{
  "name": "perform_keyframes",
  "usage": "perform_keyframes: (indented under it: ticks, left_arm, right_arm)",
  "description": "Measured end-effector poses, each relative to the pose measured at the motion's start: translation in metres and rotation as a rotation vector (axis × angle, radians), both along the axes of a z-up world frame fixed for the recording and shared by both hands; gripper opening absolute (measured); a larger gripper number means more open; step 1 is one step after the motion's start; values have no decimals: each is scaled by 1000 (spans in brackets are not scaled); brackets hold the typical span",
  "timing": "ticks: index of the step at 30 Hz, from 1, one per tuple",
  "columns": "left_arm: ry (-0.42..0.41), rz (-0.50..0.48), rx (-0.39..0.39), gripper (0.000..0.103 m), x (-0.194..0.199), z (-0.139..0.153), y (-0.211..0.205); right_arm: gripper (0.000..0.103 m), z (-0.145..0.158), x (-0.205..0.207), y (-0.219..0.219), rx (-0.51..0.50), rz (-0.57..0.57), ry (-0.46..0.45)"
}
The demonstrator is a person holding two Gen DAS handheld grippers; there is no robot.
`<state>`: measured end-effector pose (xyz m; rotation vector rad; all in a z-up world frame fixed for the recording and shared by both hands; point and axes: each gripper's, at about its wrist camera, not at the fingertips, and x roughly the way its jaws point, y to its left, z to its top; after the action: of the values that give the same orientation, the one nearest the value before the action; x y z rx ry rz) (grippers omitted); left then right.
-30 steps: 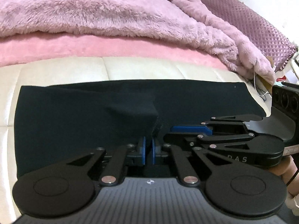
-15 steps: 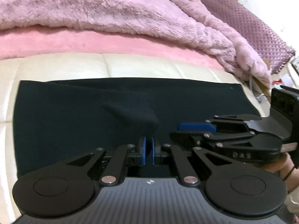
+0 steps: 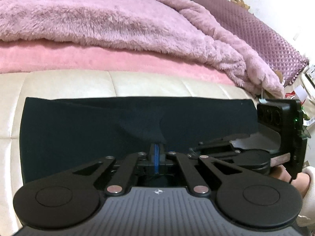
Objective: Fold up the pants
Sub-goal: 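Grasp the folded trouser edge with the right gripper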
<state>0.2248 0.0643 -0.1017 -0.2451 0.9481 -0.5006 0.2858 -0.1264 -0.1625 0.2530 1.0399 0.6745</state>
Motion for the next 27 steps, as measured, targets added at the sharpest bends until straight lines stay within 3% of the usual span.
perform_keyframes:
  ticks: [4, 7, 11, 17, 18, 21, 24, 27]
  left_arm:
    - [11, 6, -1, 0, 3, -1, 2]
    - [35, -1, 54, 0, 3, -13, -5]
    - [72, -7, 44, 0, 3, -29, -15]
    - [120, -39, -1, 0, 5, -45, -35]
    - [131, -49, -10, 0, 5, -48, -38]
    - [135, -47, -23, 0, 4, -47, -39]
    - [100, -31, -37, 0, -2, -36, -30]
    - [68, 50, -24, 0, -6, -27, -12]
  right_arm:
    - [0, 9, -8, -11, 68, -16, 35]
    - [0, 3, -10, -15, 72, -33, 101]
    - [0, -8, -12, -12, 56, -62, 143]
    - [2, 3, -20, -16, -3, -75, 103]
    - [6, 5, -20, -18, -10, -88, 97]
    - [28, 9, -20, -31, 6, -159, 93]
    - [33, 6, -16, -41, 90, -222, 133]
    - [40, -4, -8, -44, 190, -278, 209]
